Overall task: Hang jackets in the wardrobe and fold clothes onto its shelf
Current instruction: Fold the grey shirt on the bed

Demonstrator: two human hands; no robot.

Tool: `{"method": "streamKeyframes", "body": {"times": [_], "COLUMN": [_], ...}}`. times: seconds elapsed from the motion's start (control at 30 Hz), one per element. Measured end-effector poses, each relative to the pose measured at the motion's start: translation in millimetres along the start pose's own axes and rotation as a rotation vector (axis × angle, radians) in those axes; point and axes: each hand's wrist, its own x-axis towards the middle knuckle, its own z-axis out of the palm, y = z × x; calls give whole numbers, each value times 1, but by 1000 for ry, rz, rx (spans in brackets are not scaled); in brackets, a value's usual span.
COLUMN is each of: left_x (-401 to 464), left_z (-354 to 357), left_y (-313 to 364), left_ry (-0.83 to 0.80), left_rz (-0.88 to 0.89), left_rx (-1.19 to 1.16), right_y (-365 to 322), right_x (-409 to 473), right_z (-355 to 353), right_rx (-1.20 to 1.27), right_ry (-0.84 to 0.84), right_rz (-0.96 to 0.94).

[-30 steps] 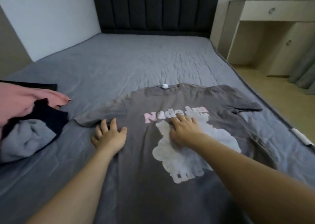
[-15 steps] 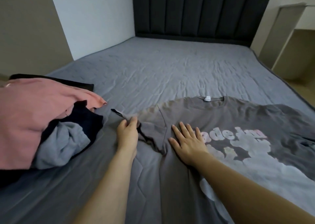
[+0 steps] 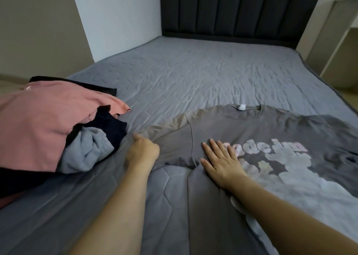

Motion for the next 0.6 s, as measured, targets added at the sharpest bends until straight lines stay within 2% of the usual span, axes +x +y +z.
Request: {"method": "streamKeyframes", "body": {"times": [0.1, 0.17, 0.3, 0.4, 0.43, 0.5, 0.6], "left_x": [2, 9, 25, 36, 35, 25, 13], "left_z": [-2, -1, -13, -26, -28, -25, -20], "left_y": [8, 4, -18, -18, -14, -3, 12], "left_ry": [91, 30, -141, -250, -296, -352, -148], "left_rz": [42, -45, -200, -247, -219, -115, -14], "left_rx": [-201, -420, -928, -1136, -1147, -960, -701], "right_y": [-3, -5, -15, -20, -20, -18, -6], "right_x": [-14, -24, -44, -55, -57, -59, -60], "right_z": [-2, -4, -7, -9, -11, -17, -24], "right_rx": [-48, -80, -154, -137, -118, -60, 21], "right_ry": [-42, -61, -92, -105, -118, -141, -106], "right_rz": [-44, -98, -327, -426, -437, -453, -408]}}
